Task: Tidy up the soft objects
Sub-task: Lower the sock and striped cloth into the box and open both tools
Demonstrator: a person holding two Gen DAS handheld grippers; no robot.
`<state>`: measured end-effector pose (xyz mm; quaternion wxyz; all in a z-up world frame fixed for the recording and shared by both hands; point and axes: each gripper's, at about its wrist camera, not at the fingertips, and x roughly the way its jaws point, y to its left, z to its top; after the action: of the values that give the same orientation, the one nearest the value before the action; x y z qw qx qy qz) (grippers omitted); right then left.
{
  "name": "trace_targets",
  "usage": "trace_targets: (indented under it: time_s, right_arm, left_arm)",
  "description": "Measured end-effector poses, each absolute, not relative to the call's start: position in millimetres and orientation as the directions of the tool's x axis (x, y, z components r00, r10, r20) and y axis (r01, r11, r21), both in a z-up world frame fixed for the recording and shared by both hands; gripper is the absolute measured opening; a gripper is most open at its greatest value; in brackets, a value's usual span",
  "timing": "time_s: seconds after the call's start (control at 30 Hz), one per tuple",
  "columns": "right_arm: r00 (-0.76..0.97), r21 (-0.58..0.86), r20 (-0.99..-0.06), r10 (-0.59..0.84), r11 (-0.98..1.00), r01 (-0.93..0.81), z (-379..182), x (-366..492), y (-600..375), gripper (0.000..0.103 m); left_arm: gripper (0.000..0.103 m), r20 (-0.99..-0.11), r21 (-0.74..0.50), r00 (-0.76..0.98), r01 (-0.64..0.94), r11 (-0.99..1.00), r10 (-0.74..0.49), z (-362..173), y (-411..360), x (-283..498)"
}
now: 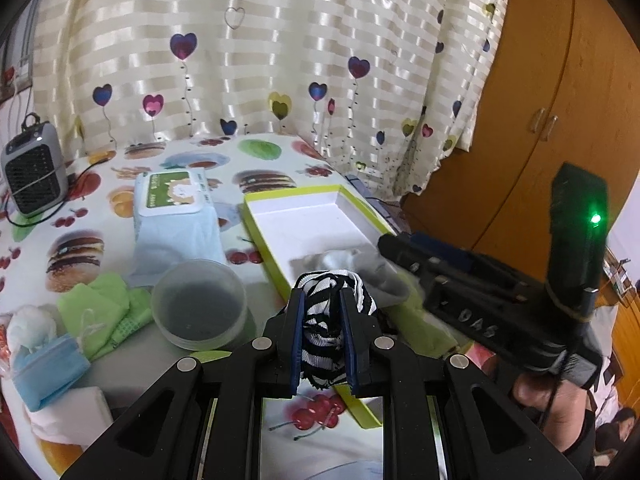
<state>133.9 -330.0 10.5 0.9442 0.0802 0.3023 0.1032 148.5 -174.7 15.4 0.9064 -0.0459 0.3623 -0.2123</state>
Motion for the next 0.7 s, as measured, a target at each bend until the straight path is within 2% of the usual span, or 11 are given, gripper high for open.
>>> trace_targets:
  time_s: [0.4, 0.6, 0.7]
  right_arm:
    - [0.807, 0.223, -0.555, 0.201, 0.971, -0.089, 18, 107, -356, 0.044]
    - [0.81, 0.225, -0.556, 0.186, 0.972, -0.068, 19, 101, -366, 0.044]
    - [0.811, 0.229, -0.556, 0.184, 0.971, -0.063, 18, 100, -368, 0.044]
  left_arm:
    - [0.016, -0.678, -0.21, 0.57, 0.455, 0.865, -0.464, -9, -220, 141]
    - [0.016, -0.712, -0.253, 0.482, 0.502, 0.827, -0.511, -32, -236, 149]
    - [0.024, -0.712, -0.262, 0.471, 0.51, 0.819, -0.521, -34, -236, 147]
